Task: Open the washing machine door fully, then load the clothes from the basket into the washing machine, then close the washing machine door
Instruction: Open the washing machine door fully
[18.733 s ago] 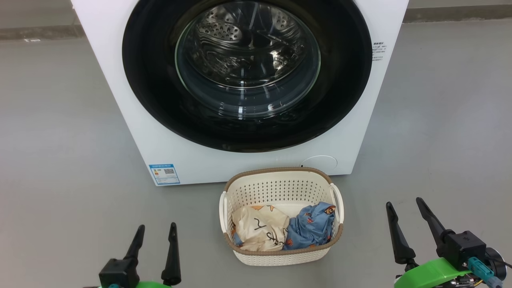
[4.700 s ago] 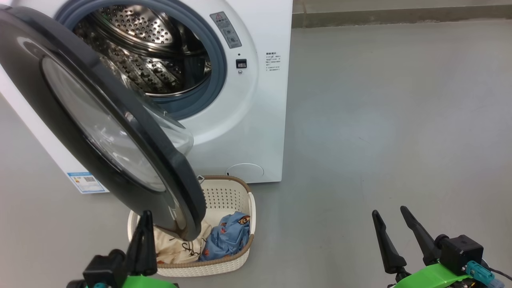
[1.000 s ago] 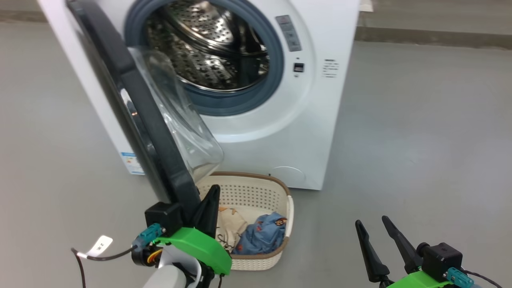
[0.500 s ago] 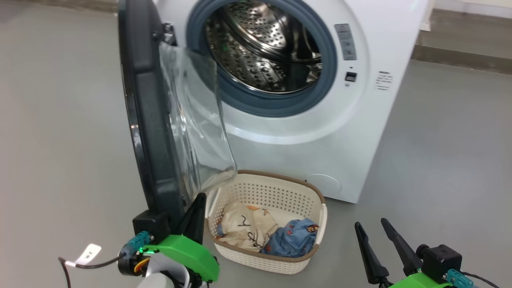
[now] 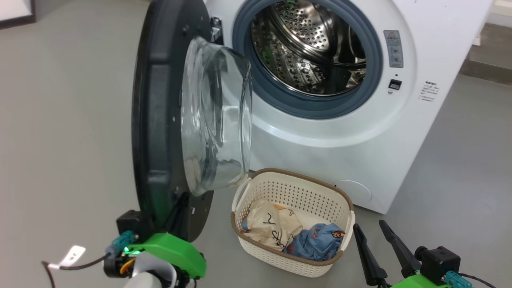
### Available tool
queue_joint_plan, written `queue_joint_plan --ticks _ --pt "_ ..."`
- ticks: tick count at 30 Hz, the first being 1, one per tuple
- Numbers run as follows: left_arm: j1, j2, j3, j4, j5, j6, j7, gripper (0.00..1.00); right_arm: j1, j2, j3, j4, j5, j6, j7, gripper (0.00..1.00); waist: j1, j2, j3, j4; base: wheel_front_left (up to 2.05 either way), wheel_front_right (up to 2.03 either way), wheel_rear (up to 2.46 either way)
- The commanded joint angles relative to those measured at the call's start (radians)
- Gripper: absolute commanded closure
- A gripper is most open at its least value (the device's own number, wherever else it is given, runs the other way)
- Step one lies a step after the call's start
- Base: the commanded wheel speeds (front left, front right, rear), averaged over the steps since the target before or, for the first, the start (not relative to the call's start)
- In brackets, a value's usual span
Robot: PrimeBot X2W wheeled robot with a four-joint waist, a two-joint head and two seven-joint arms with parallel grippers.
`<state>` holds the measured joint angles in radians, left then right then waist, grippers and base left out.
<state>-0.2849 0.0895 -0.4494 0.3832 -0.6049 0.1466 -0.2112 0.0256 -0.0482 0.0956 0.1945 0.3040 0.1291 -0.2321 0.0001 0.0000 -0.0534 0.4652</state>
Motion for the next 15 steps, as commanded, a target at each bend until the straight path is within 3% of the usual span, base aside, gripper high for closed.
queue_joint_plan --ticks 1,15 --pt "-0.016 0.035 0.051 -0.025 -0.012 0.016 -0.011 1.0 -0.019 -0.002 0.029 -0.019 0.007 0.002 -0.012 0.0 0.0 0.0 0.004 0.011 0.0 0.0 0.0" --pt "-0.01 0.082 0.18 -0.061 -0.059 0.047 -0.039 1.0 -0.038 -0.002 0.028 -0.055 -0.035 0.002 0.019 0.0 0.0 0.0 0.091 0.008 0.0 0.0 0.0"
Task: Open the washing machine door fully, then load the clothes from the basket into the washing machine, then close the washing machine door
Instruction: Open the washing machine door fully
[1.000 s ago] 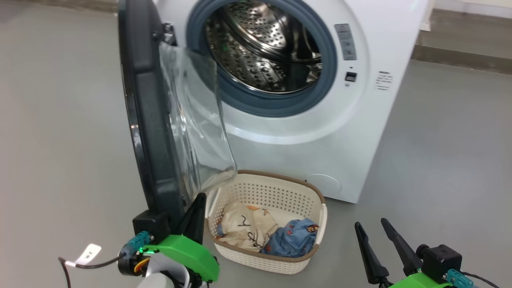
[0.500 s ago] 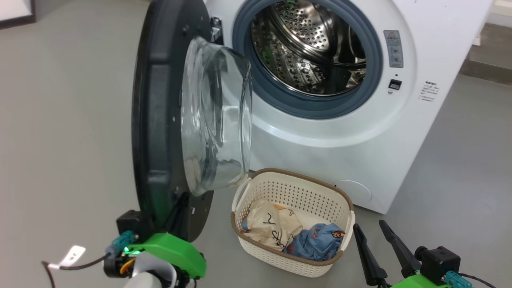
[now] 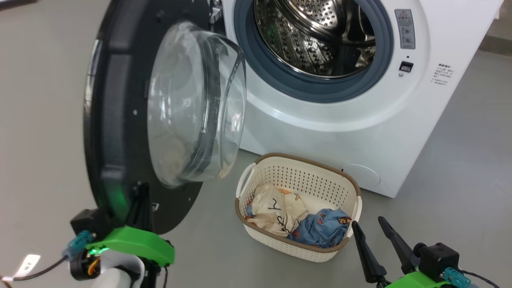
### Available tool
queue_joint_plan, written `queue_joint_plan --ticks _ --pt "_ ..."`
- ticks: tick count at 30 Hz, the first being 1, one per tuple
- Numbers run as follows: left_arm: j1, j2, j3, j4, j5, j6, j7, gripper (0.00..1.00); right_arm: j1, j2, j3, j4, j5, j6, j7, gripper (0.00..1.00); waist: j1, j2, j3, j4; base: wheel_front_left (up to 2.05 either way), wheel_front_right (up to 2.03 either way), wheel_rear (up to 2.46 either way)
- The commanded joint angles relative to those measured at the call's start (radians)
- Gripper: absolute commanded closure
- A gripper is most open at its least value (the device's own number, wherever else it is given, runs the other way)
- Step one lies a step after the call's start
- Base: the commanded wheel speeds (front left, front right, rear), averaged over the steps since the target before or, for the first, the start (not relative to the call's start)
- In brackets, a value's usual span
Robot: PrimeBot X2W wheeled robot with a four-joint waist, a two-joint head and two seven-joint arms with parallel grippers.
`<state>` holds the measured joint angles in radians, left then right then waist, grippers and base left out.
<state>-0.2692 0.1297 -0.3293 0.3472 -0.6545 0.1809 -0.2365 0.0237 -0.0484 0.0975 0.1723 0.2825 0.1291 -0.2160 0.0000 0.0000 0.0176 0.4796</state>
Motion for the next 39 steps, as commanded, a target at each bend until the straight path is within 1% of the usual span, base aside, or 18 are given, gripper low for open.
queue_joint_plan --ticks 1,7,9,14,18,25,30,36,39 --pt "-0.026 0.042 0.06 -0.025 -0.01 0.013 -0.014 1.0 -0.037 -0.002 0.026 -0.032 -0.013 0.002 0.003 0.0 0.0 0.0 0.02 -0.006 0.0 0.0 0.0" --pt "-0.023 0.062 0.158 -0.046 -0.027 0.021 -0.023 1.0 -0.044 -0.002 0.017 -0.072 -0.046 0.002 0.038 0.0 0.0 0.0 0.074 -0.02 0.0 0.0 0.0" --pt "-0.022 0.064 0.174 -0.049 -0.03 0.023 -0.023 1.0 -0.045 -0.004 0.014 -0.079 -0.051 0.002 0.044 0.0 0.0 0.0 0.083 -0.021 0.0 0.0 0.0" --pt "-0.024 0.07 0.265 -0.067 -0.036 0.027 -0.025 1.0 -0.042 -0.025 0.0 -0.116 -0.063 0.002 0.076 0.0 0.0 0.0 0.123 -0.022 0.0 0.0 0.0" --pt "-0.031 0.07 0.345 -0.074 -0.035 0.02 -0.025 1.0 -0.038 -0.049 -0.004 -0.147 -0.069 0.002 0.104 0.0 0.0 0.0 0.154 -0.02 0.0 0.0 0.0" --pt "-0.082 0.096 0.47 -0.035 -0.026 -0.013 -0.025 1.0 -0.037 -0.102 -0.013 -0.212 -0.075 0.002 0.159 0.0 0.0 0.0 0.217 -0.022 0.0 0.0 0.0" --pt "-0.129 0.102 0.534 0.006 -0.006 -0.037 -0.025 1.0 -0.029 -0.14 -0.024 -0.266 -0.077 0.002 0.197 0.0 0.0 0.0 0.261 -0.024 0.0 0.0 0.0" --pt "-0.193 0.129 0.596 0.086 0.02 -0.082 -0.025 1.0 -0.012 -0.179 -0.043 -0.327 -0.079 0.002 0.242 0.0 0.0 0.0 0.308 -0.022 0.0 0.0 0.0" --pt "-0.226 0.135 0.629 0.12 0.035 -0.097 -0.025 1.0 0.001 -0.197 -0.054 -0.359 -0.081 0.002 0.262 0.0 0.0 0.0 0.331 -0.019 0.0 0.0 0.0"
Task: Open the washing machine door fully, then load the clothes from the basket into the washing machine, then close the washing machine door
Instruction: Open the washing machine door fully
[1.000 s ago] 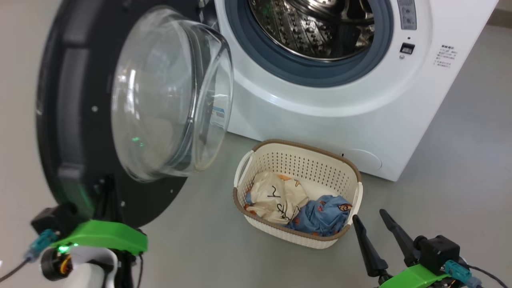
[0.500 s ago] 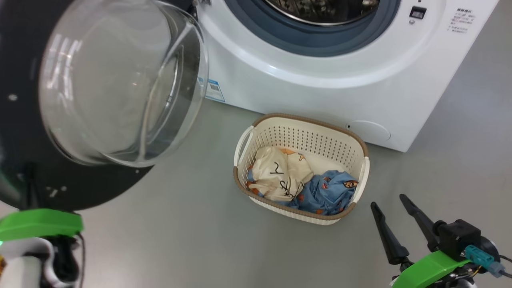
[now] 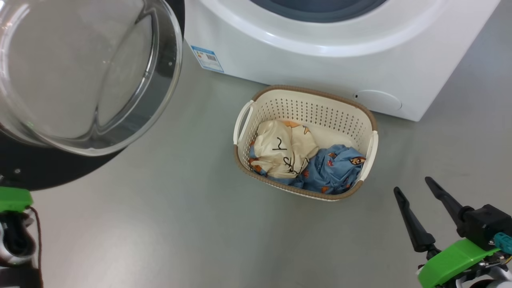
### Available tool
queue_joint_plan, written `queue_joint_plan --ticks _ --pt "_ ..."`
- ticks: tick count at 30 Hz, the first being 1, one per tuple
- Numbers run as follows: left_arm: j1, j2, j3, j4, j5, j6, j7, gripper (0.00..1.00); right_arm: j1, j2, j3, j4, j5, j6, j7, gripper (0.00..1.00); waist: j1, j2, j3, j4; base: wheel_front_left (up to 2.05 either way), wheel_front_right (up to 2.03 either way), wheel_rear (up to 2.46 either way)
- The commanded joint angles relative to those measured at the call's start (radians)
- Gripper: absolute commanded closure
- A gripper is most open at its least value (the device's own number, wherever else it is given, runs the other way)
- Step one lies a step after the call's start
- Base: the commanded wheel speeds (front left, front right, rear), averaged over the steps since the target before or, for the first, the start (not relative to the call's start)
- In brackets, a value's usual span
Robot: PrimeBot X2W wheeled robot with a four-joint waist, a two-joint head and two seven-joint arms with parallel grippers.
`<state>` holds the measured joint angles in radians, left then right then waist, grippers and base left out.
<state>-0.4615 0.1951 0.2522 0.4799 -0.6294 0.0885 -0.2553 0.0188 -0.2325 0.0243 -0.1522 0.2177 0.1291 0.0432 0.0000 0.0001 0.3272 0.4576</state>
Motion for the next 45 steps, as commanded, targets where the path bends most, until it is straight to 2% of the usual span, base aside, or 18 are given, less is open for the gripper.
queue_joint_plan --ticks 1,12,24,35,45 --pt "-0.044 0.071 0.058 -0.002 0.015 -0.01 -0.006 1.0 0.01 -0.019 0.014 -0.045 -0.017 0.002 0.01 0.0 0.0 -0.0001 0.03 0.004 0.0 0.0 0.0" --pt "-0.147 0.087 0.144 0.098 0.068 -0.061 -0.006 1.0 0.044 -0.062 -0.023 -0.133 -0.019 0.002 0.062 0.0 0.0 -0.0001 0.096 0.019 0.0 0.0 0.0" --pt "-0.194 0.092 0.201 0.149 0.131 -0.097 -0.006 1.0 0.055 -0.074 -0.028 -0.155 -0.015 0.002 0.075 0.0 0.0 -0.0001 0.109 0.015 0.0 0.0 0.0" --pt "-0.163 0.078 0.215 0.156 0.216 -0.143 -0.006 1.0 0.042 -0.037 -0.008 -0.085 -0.004 0.002 0.036 0.0 0.0 -0.0001 0.038 0.001 0.0 0.0 0.0" --pt "-0.069 0.027 0.148 0.105 0.303 -0.191 -0.006 1.0 0.014 0.017 -0.005 0.041 0.009 0.002 -0.04 0.0 0.0 -0.0001 -0.065 -0.012 0.0 0.0 0.0"
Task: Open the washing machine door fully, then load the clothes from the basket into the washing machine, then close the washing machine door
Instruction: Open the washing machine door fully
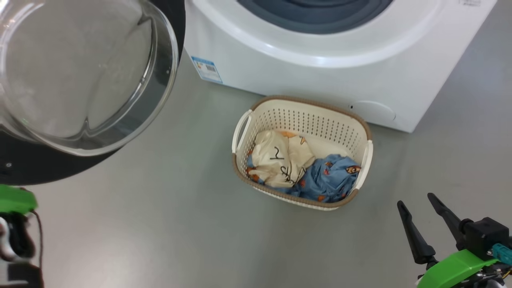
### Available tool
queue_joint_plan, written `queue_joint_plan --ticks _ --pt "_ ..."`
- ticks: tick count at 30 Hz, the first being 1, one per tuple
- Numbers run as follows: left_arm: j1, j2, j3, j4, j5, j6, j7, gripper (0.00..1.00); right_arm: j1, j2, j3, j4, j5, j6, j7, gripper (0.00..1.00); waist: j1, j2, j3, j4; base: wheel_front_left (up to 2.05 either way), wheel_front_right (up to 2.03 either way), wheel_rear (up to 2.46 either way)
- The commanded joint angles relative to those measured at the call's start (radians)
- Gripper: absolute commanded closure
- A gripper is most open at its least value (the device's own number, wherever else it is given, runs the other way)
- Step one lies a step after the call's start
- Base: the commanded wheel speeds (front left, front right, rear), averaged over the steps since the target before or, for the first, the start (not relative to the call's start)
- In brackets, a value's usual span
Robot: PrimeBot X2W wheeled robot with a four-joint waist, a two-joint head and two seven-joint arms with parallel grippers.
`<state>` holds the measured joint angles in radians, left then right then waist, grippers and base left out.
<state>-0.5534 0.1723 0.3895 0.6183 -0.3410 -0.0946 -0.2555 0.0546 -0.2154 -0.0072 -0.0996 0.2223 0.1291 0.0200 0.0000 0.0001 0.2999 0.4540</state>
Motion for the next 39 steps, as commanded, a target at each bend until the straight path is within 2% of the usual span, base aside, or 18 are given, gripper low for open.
queue_joint_plan --ticks 1,14,23,39 --pt "0.036 0.045 0.001 -0.042 0.021 -0.011 -0.006 1.0 -0.025 0.006 0.027 0.001 0.005 0.002 -0.026 0.0 0.0 -0.0001 -0.048 -0.01 0.0 0.0 0.0" --pt "0.231 -0.054 -0.193 -0.184 0.088 -0.031 0.011 1.0 -0.038 0.077 0.011 0.132 0.013 0.002 -0.118 0.0 0.0 -0.0001 -0.191 -0.056 0.0 0.0 0.0" --pt "0.365 -0.09 -0.307 -0.31 0.089 -0.034 0.059 1.0 -0.041 0.112 0.014 0.171 0.005 0.002 -0.149 0.0 0.0 -0.0001 -0.261 -0.134 0.0 0.0 0.0" --pt "0.535 -0.115 -0.379 -0.51 0.051 0.017 0.069 1.0 -0.016 0.146 0.016 0.141 0.0 0.002 -0.172 0.0 0.0 -0.0001 -0.283 -0.305 0.0 0.0 0.0"
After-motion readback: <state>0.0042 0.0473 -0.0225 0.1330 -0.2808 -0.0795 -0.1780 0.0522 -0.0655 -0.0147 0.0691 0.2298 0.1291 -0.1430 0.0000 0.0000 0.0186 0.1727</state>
